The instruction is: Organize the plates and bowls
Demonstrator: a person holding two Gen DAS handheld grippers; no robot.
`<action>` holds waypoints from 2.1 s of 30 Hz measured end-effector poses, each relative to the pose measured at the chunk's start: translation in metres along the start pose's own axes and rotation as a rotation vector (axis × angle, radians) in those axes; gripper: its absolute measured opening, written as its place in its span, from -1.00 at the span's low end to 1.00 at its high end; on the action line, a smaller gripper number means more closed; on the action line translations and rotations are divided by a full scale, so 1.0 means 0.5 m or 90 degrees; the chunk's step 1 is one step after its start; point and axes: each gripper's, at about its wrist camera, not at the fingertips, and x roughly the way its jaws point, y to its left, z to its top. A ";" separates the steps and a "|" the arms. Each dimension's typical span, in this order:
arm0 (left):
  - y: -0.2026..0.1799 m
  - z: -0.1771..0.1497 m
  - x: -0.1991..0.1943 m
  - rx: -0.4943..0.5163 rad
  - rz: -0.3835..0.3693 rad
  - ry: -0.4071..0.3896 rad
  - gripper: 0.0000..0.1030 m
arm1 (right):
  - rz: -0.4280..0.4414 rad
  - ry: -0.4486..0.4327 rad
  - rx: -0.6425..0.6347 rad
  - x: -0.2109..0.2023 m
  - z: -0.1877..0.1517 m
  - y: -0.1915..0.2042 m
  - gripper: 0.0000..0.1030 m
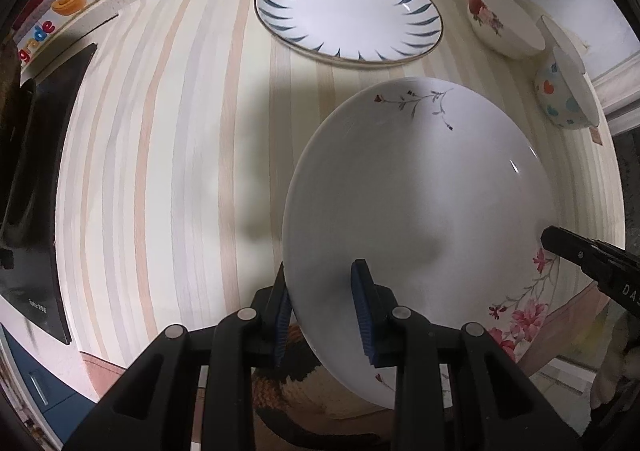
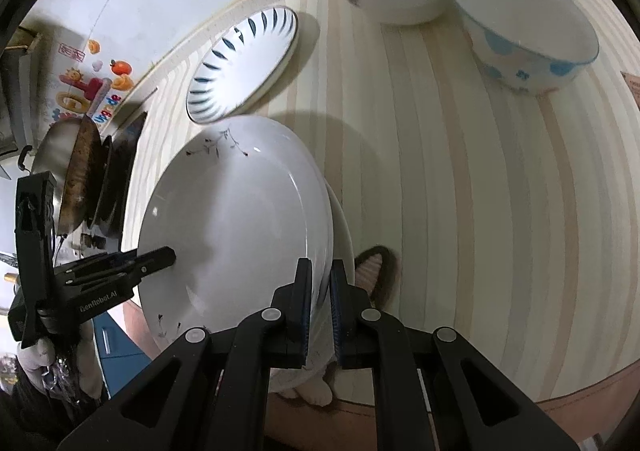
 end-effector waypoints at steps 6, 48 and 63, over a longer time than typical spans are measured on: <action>-0.003 -0.006 0.011 0.013 0.023 0.007 -0.49 | -0.004 0.031 -0.002 0.022 -0.007 0.002 -0.80; 0.171 0.455 0.128 -0.112 -0.045 0.023 -0.45 | -0.083 0.042 0.013 0.153 0.458 0.096 -0.45; 0.163 0.474 0.152 -0.087 -0.094 0.021 -0.64 | -0.098 0.059 -0.001 0.195 0.489 0.090 -0.64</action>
